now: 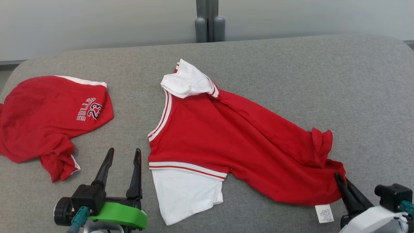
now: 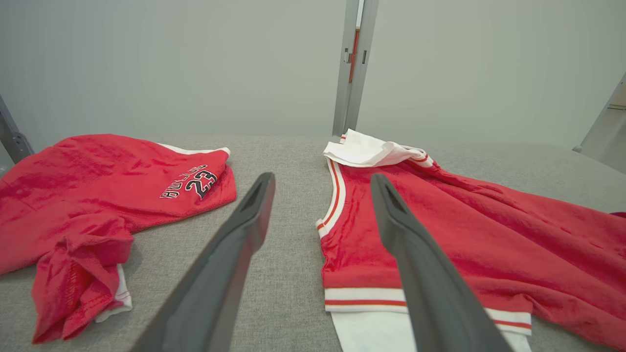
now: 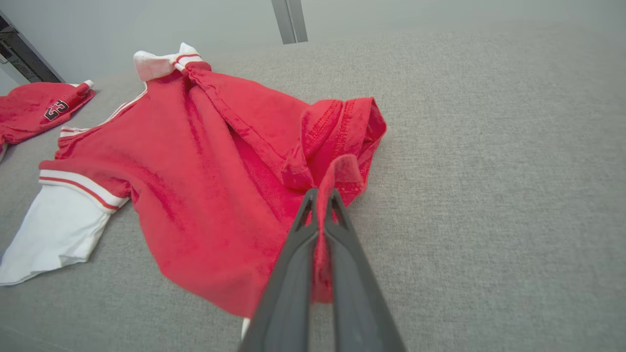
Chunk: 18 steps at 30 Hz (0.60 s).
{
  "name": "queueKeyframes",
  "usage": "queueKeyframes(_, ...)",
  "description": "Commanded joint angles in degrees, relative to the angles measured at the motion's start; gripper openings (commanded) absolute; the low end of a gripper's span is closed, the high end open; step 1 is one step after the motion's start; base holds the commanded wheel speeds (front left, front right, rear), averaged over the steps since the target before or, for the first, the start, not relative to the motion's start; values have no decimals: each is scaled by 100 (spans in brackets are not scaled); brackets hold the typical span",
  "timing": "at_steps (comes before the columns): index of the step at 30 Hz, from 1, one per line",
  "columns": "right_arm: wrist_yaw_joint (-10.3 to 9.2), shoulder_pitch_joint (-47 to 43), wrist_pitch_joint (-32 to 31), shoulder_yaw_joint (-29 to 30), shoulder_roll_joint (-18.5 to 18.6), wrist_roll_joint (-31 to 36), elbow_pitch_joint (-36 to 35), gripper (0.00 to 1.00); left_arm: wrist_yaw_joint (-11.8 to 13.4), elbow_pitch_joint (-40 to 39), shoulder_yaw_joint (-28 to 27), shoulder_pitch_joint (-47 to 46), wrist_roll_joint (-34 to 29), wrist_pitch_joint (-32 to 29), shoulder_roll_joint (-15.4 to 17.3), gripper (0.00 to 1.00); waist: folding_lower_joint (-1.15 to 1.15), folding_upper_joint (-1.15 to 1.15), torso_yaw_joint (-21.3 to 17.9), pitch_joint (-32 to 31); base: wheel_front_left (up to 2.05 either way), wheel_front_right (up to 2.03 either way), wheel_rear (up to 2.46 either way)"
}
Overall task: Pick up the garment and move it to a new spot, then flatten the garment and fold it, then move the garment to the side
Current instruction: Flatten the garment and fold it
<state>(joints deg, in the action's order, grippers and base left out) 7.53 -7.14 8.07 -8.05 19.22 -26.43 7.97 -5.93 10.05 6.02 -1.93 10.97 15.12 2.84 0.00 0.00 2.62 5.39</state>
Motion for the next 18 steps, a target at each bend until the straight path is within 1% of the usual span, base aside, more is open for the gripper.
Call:
queueKeyframes(1,-8,186,-20,-17,43,63,9,0,40,22,18,-99,21,4,11,100,0,0,90,41,0,0,0)
queueKeyframes(5,-8,693,12,-58,144,134,291,0,49,54,85,-189,43,4,10,100,0,0,293,146,0,0,0)
queueKeyframes(7,-8,988,41,-75,200,154,553,0,49,72,110,-250,66,4,12,100,0,0,395,208,0,0,0)
queueKeyframes(10,-8,1475,138,-77,289,157,1040,0,67,91,185,-309,92,3,11,100,0,0,550,296,0,0,0)
queueKeyframes(13,-8,1893,223,-58,246,62,1561,0,90,109,222,-333,108,3,12,100,0,0,648,339,0,0,0)
queueKeyframes(16,-8,2230,293,-192,248,51,2103,0,96,139,259,-361,129,4,11,100,0,0,738,354,0,0,0)
queueKeyframes(17,-8,2315,333,-238,234,32,2229,8,103,142,258,-361,134,3,11,100,0,0,748,351,0,0,0)
queueKeyframes(18,-8,2391,381,-295,236,15,2373,42,101,149,257,-357,137,3,11,100,0,0,756,343,0,0,0)
